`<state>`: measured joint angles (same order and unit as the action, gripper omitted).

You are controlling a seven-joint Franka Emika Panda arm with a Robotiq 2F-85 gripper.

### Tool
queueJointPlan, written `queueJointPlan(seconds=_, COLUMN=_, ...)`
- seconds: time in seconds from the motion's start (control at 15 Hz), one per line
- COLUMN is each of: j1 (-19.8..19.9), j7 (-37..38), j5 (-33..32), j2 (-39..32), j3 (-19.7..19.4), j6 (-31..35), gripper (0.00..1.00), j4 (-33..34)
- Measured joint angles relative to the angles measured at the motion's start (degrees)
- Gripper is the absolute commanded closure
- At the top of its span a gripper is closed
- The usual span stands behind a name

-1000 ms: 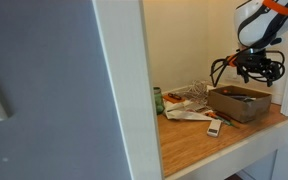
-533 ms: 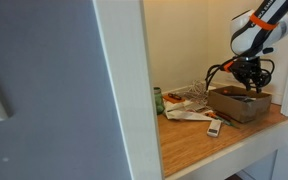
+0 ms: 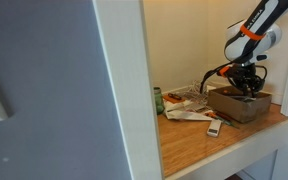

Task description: Take the black thing out of the box

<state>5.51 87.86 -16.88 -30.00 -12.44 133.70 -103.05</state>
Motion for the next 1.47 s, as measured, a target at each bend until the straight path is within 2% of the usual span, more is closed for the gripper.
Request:
queueJointPlan(seconds=0.07, j1=-0.02, j7=0.0, j5=0.33, j2=-0.51, j3=-0.04, j6=0.0, gripper=0.77, j4=0.46)
queueJointPlan(seconds=0.6, j1=-0.73, j7=0.07, j5=1.01, j2=-3.66, j3=-0.76, j6=0.0, gripper=0.64, j4=3.29)
queueJointPlan(seconds=0.93, j1=-0.87, j7=0.07, j5=1.01, j2=-5.0, j3=-1.21, j6=0.0, gripper=0.66, j4=3.82)
queueJointPlan(seconds=1.0, j1=-0.9, j7=0.07, j5=1.01, j2=-5.27, j3=-1.31, j6=0.0, gripper=0.69, j4=3.95)
queueJointPlan(seconds=1.13, j1=-1.0, j7=0.07, j5=1.01, j2=-5.74, j3=-1.47, j6=0.0, gripper=0.93, j4=4.35)
queueJointPlan(seconds=1.33, j1=-1.26, j7=0.07, j5=1.01, j2=-5.88, j3=-1.67, j6=0.01, gripper=1.0, j4=4.59)
queueJointPlan(seconds=1.47, j1=-1.47, j7=0.07, j5=1.01, j2=-5.75, j3=-1.88, j6=0.0, gripper=0.97, j4=4.7)
